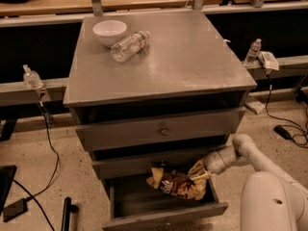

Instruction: Place brown chip bag into bottom drawer

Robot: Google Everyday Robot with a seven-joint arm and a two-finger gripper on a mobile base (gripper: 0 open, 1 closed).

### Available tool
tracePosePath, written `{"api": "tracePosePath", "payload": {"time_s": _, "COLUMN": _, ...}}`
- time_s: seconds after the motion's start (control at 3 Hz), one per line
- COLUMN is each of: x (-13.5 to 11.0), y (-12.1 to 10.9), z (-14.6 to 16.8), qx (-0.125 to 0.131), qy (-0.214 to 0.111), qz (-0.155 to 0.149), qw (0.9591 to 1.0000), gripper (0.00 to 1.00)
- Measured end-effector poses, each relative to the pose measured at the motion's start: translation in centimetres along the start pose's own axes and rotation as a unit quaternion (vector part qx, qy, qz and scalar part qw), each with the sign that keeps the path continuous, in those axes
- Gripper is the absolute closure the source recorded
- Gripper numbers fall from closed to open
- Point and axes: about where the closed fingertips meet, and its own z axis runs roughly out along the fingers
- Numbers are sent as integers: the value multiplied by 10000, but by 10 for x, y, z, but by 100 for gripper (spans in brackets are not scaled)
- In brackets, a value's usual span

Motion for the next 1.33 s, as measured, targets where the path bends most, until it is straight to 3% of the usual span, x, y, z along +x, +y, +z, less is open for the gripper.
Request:
{"api": "tracePosePath", "payload": {"time_s": 0.33, "x": 1, "y": 4, "z": 4, "qx": -126, "qy": -71, "qz": -13, "qw": 9999, "gripper": 83}}
{"api": "tracePosePath", "payload": {"time_s": 1.33, "x": 5, "y": 1, "z": 13, "qx": -115, "qy": -77, "qz": 8, "qw": 9999, "gripper": 12}}
